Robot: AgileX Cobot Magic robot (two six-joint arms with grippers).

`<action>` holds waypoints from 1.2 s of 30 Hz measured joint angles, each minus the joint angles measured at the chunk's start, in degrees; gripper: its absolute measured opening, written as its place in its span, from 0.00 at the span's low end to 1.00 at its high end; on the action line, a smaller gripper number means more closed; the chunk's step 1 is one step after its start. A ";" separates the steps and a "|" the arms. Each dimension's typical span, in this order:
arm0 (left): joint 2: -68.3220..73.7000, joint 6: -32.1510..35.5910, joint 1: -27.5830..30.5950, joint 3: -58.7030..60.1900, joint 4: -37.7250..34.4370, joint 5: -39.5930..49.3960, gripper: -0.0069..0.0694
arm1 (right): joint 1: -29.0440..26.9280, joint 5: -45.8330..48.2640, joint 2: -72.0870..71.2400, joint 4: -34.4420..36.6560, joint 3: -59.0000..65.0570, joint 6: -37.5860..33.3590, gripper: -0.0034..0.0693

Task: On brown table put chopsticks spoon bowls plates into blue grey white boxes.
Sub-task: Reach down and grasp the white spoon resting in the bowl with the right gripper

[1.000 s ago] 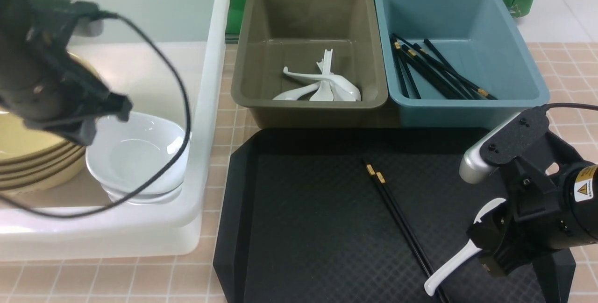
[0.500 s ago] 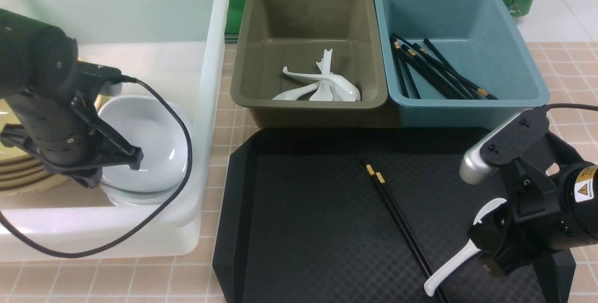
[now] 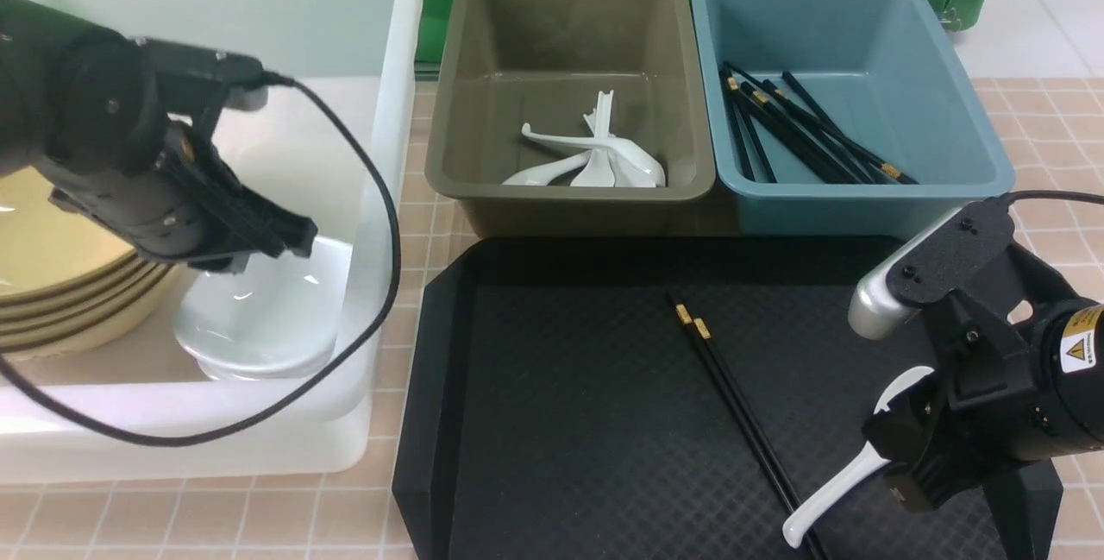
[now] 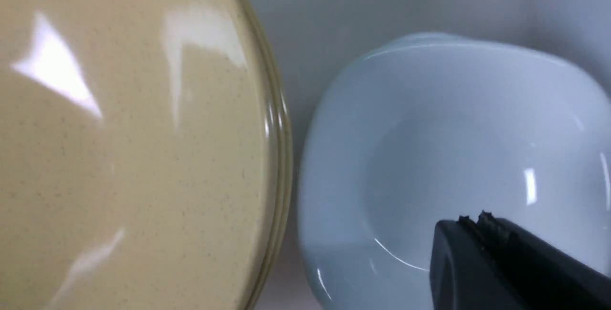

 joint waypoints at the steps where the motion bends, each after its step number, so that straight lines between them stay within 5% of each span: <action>1: -1.20 -0.28 -0.10 0.00 0.06 -0.73 0.08 | 0.00 0.00 0.00 0.00 0.00 0.00 0.37; 10: -4.49 -8.48 -0.10 0.00 7.84 -6.21 0.08 | 0.00 -0.05 0.00 0.00 0.00 0.38 0.37; 14: -7.03 -10.27 -0.67 0.22 6.07 -3.92 0.08 | 0.00 -0.17 0.60 0.00 0.00 0.79 0.37; 22: -26.93 -3.28 -9.77 9.84 0.14 -20.27 0.08 | 0.00 -2.40 7.60 0.00 0.00 1.70 0.39; 31: -43.27 1.95 -11.21 25.08 2.66 -14.80 0.08 | -0.48 -2.40 9.35 -3.10 0.00 7.59 0.48; 36: -51.35 1.95 -11.21 33.74 4.76 -13.46 0.08 | -6.05 -2.45 10.14 -6.22 -0.18 15.30 0.61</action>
